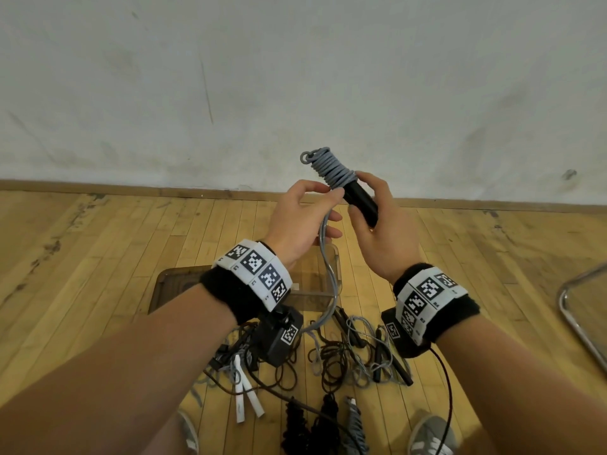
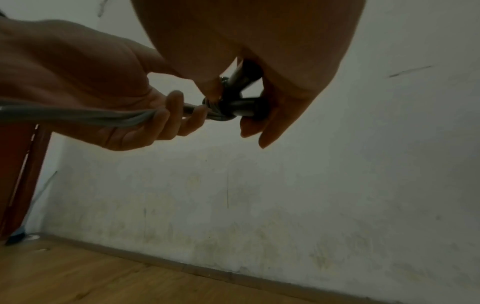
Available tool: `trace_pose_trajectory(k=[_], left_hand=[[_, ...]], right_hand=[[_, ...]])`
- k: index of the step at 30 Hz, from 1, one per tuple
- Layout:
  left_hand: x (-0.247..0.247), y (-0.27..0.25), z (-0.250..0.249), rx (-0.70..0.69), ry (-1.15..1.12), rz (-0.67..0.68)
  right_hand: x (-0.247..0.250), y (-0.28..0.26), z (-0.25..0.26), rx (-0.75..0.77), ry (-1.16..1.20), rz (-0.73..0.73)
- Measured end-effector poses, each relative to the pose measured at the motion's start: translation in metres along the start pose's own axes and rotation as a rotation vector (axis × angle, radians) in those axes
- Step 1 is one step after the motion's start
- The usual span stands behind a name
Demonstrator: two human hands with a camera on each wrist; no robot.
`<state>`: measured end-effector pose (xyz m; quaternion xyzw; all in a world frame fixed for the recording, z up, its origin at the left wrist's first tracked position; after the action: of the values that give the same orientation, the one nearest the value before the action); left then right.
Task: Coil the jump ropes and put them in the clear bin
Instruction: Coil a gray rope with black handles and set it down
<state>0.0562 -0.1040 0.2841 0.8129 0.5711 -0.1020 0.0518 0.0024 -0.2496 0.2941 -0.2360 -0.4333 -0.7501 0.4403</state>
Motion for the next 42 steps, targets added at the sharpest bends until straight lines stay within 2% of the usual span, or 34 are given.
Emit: trace_pose_trajectory(k=[3,9,11,16,18,22,26,35,38,42], left_hand=[[0.002,0.001,0.006,0.042,-0.02,-0.009],[0.007,0.003,0.011,0.063,-0.04,-0.05],[0.009,0.004,0.009,0.043,-0.043,-0.061],[0.003,0.005,0.006,0.03,-0.075,0.007],[-0.001,0.005,0.005,0.014,-0.066,0.042],[0.006,0.007,0.009,0.042,0.05,-0.019],[0.014,0.01,0.017,0.098,0.142,-0.077],[0.007,0.008,0.005,-0.036,0.112,-0.024],[0.006,0.007,0.004,-0.048,0.098,-0.032],[0.008,0.008,0.005,-0.03,0.078,-0.047]], right_hand=[[-0.014,-0.002,0.005,0.043,0.152,0.07],[-0.019,-0.006,0.015,0.07,0.262,0.121],[-0.02,-0.007,0.014,0.009,0.364,0.14],[-0.025,-0.008,0.001,-0.27,0.708,0.219],[-0.027,-0.009,0.005,-0.274,0.74,0.261],[-0.026,-0.006,0.005,-0.203,0.678,0.252],[-0.018,-0.003,-0.009,-0.197,0.487,0.139],[-0.008,-0.002,-0.014,-0.183,0.22,0.081],[-0.011,-0.003,-0.012,-0.138,0.089,0.097],[-0.014,-0.003,-0.008,-0.095,0.03,0.099]])
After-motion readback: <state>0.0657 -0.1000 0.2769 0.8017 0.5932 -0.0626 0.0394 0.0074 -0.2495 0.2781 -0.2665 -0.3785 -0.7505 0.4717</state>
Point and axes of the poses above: each hand's wrist, its own y-axis towards the middle knuckle, its own x-axis out of the back of the hand, z = x × y, the point moved 8 cm from there along y, towards the middle knuckle, and after that the axes turned 10 degrees about -y, right-handed, at the moved point
